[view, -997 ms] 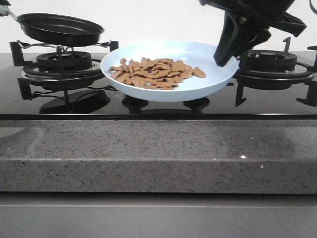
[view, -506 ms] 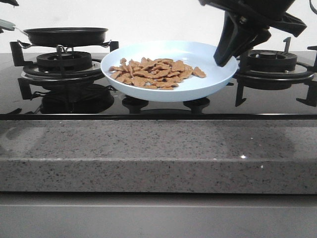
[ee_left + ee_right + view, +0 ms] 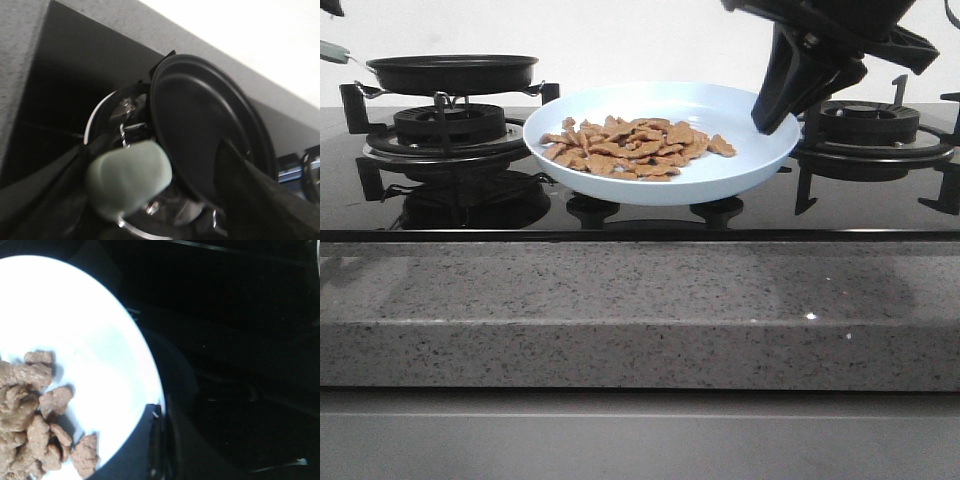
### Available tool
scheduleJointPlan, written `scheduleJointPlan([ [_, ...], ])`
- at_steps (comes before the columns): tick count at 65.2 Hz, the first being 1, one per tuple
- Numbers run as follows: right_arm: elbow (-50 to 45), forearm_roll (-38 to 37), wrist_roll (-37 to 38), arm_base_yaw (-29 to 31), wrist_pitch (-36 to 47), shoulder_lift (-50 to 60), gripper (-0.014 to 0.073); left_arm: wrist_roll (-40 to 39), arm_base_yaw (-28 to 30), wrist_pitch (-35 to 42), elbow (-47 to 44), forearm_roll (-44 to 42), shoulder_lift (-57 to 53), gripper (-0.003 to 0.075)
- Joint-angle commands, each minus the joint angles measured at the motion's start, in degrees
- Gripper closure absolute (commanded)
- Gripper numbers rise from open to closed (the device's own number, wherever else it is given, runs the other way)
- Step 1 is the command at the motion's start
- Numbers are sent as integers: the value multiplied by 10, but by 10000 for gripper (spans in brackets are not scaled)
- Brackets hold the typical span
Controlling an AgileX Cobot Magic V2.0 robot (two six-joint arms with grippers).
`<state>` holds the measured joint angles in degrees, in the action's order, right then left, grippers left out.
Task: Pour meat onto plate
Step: 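Return the empty pan onto its burner with the left gripper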
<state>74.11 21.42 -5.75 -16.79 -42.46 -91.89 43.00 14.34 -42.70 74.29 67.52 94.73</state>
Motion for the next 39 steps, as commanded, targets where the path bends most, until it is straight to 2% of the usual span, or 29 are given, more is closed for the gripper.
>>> scheduleJointPlan([
  [1, 15, 11, -8, 2, 20, 24, 662, -48, 2, 5, 19, -60, -52, 216],
  [19, 15, 11, -8, 2, 20, 24, 662, -173, 1, 1, 19, -299, -143, 216],
  [29, 15, 11, -8, 2, 20, 24, 662, -188, -1, -19, 12, -357, -217, 216],
  [39, 15, 11, -8, 2, 20, 24, 662, -194, -44, -7, -30, -398, -292, 216],
])
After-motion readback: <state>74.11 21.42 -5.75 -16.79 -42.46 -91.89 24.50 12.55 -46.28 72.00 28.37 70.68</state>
